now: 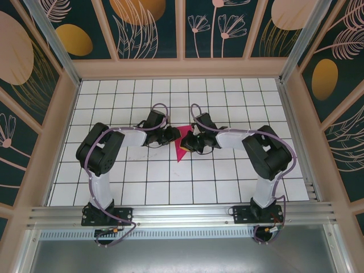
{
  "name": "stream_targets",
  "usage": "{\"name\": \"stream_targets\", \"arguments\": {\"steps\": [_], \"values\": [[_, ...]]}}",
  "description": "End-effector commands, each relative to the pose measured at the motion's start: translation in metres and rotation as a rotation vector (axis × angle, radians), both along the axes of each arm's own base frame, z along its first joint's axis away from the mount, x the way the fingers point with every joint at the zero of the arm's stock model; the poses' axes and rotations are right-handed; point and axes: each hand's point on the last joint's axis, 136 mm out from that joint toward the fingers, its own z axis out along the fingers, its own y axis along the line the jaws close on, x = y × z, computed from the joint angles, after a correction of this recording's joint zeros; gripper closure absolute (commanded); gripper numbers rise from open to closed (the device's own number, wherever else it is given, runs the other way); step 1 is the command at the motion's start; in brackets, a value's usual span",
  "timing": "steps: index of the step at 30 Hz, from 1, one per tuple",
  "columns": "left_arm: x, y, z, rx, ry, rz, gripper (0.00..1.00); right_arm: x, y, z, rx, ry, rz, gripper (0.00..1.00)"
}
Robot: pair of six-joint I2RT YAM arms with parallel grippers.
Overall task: Fold a paper plane with a square sheet of paper (pick it up from the middle)
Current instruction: Third fold the triangle at the center of the table.
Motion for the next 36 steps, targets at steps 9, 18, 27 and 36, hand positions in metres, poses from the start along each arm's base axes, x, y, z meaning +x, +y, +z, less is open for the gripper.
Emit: {"name": "stream_targets", "arguments": {"steps": [9, 18, 27, 36], "values": [[-0.004, 0.002, -0.015, 0.036, 0.025, -0.017, 0.69, -0.007, 0.008, -0.012, -0.057, -0.008, 0.091, 0.91], [-0.005, 0.001, -0.015, 0.034, 0.027, -0.017, 0.69, 0.004, 0.005, -0.016, -0.066, -0.015, 0.03, 0.91], [-0.005, 0.001, -0.016, 0.034, 0.029, -0.017, 0.69, 0.007, 0.005, -0.015, -0.049, -0.024, 0.008, 0.91], [-0.006, 0.001, -0.016, 0.033, 0.029, -0.018, 0.69, 0.006, 0.003, -0.021, -0.069, -0.023, 0.025, 0.91]]}}
